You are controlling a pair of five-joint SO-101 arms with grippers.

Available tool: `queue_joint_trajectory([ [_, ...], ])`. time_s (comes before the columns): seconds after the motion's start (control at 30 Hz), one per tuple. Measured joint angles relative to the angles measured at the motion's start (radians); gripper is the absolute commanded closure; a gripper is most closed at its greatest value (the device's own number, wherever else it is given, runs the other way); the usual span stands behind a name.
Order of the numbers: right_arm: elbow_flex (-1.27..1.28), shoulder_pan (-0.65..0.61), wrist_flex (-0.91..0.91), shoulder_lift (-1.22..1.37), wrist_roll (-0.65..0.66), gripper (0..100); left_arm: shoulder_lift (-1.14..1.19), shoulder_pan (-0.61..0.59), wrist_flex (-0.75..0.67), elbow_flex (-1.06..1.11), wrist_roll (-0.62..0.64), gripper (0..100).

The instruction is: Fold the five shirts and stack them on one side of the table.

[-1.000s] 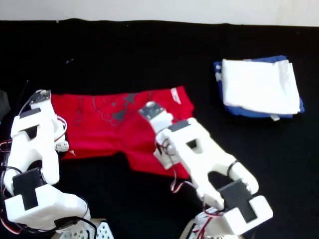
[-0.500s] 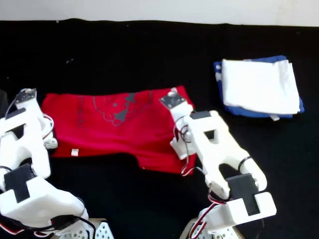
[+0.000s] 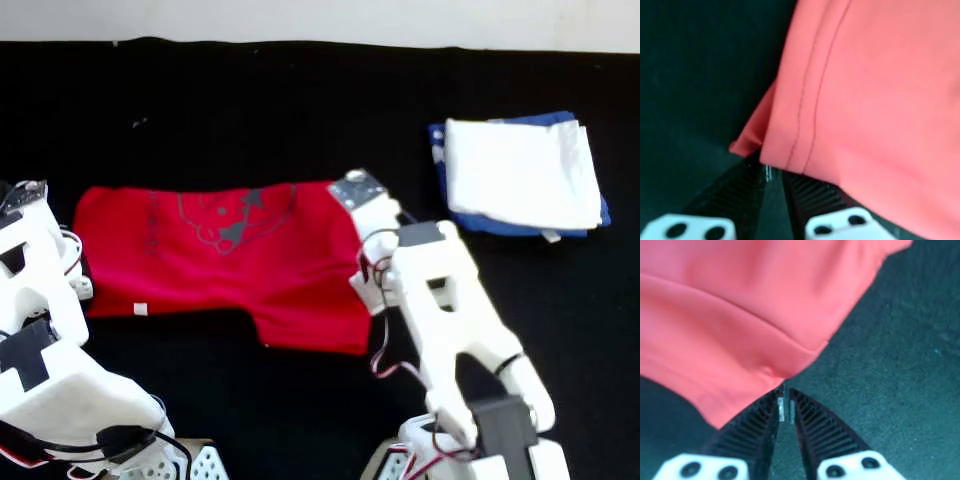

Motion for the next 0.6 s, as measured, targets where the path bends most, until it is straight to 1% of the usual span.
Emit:
queue_joint_trajectory([
  [0.13, 0.000, -0.043, 0.023, -0.048, 0.000, 99.1, -0.054, 0.015, 0.121, -0.008, 0.000, 99],
  [0.37, -0.057, -0.069, 0.000, -0.037, -0.002, 99.1, -0.318, 0.046, 0.296, -0.057, 0.000, 99],
  [0.5, -0.172, -0.071, -0.002, 0.032, -0.069, 99.1, -0.439, 0.092, 0.304, -0.068, 0.008, 99],
  [0.6, -0.253, -0.074, -0.005, 0.121, -0.086, 99.1, -0.425, 0.129, 0.221, -0.055, 0.051, 99],
])
